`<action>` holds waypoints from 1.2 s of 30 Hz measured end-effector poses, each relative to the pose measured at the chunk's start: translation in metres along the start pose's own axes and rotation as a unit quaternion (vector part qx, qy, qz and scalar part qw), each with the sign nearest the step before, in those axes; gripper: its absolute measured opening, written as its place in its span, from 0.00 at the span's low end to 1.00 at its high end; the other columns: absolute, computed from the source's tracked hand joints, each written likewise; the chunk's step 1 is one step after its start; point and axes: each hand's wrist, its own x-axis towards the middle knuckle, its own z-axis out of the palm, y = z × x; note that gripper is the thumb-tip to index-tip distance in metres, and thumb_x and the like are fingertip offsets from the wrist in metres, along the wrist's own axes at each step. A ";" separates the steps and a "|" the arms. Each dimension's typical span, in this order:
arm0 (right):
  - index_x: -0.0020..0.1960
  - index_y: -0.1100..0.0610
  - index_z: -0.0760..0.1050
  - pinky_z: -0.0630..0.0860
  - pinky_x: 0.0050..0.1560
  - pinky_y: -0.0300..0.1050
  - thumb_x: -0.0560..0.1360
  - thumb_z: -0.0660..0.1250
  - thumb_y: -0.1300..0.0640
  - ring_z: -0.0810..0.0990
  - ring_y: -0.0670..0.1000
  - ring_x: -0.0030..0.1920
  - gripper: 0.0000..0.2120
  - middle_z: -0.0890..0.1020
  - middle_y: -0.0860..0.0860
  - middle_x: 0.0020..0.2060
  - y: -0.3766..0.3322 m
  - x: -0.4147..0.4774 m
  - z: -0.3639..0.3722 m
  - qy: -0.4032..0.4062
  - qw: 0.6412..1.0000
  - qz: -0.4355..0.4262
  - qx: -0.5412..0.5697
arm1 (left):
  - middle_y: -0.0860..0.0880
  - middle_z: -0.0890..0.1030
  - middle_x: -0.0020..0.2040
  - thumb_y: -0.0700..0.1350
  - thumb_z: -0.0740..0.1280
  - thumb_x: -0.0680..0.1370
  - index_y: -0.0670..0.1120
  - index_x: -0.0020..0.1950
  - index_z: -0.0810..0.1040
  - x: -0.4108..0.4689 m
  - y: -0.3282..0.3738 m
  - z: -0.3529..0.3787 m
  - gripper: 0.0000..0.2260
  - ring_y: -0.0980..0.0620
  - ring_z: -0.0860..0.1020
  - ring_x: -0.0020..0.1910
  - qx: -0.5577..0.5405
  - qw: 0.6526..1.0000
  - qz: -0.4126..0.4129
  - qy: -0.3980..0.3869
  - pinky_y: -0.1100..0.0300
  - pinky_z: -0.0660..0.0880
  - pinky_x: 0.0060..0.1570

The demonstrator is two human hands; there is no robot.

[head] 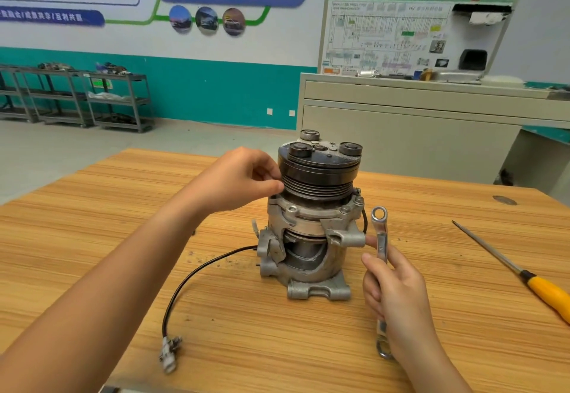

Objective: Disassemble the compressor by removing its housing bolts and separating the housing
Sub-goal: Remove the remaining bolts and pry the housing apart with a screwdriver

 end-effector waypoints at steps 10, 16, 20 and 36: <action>0.65 0.57 0.69 0.56 0.18 0.33 0.76 0.61 0.63 0.58 0.43 0.18 0.17 0.62 0.47 0.19 0.003 0.001 0.001 -0.001 1.000 0.007 0.007 | 0.56 0.77 0.43 0.48 0.66 0.77 0.50 0.49 0.76 0.005 0.000 -0.009 0.03 0.61 0.74 0.42 0.124 0.989 0.014 -0.083 0.70 0.70 0.41; 0.57 0.54 0.73 0.54 0.18 0.31 0.76 0.60 0.64 0.57 0.44 0.18 0.12 0.61 0.48 0.20 0.000 0.000 0.002 -0.001 1.000 -0.001 0.011 | 0.50 0.73 0.35 0.49 0.59 0.80 0.42 0.46 0.73 0.015 -0.001 -0.018 0.11 0.54 0.69 0.32 0.151 0.985 0.003 0.080 0.60 0.65 0.31; 0.56 0.55 0.74 0.55 0.18 0.31 0.76 0.60 0.64 0.58 0.43 0.18 0.11 0.61 0.47 0.20 -0.001 -0.001 0.001 -0.003 1.000 0.000 0.015 | 0.56 0.75 0.39 0.44 0.63 0.78 0.44 0.51 0.76 0.002 -0.045 -0.035 0.05 0.53 0.74 0.38 0.118 0.976 -0.017 0.181 0.59 0.73 0.40; 0.50 0.50 0.78 0.56 0.18 0.32 0.78 0.58 0.60 0.59 0.44 0.19 0.11 0.63 0.49 0.21 -0.001 -0.003 0.001 0.017 1.000 -0.021 0.001 | 0.43 0.78 0.55 0.47 0.73 0.73 0.43 0.58 0.78 -0.072 -0.194 0.016 0.17 0.51 0.74 0.45 0.127 0.945 -0.270 0.135 0.58 0.70 0.44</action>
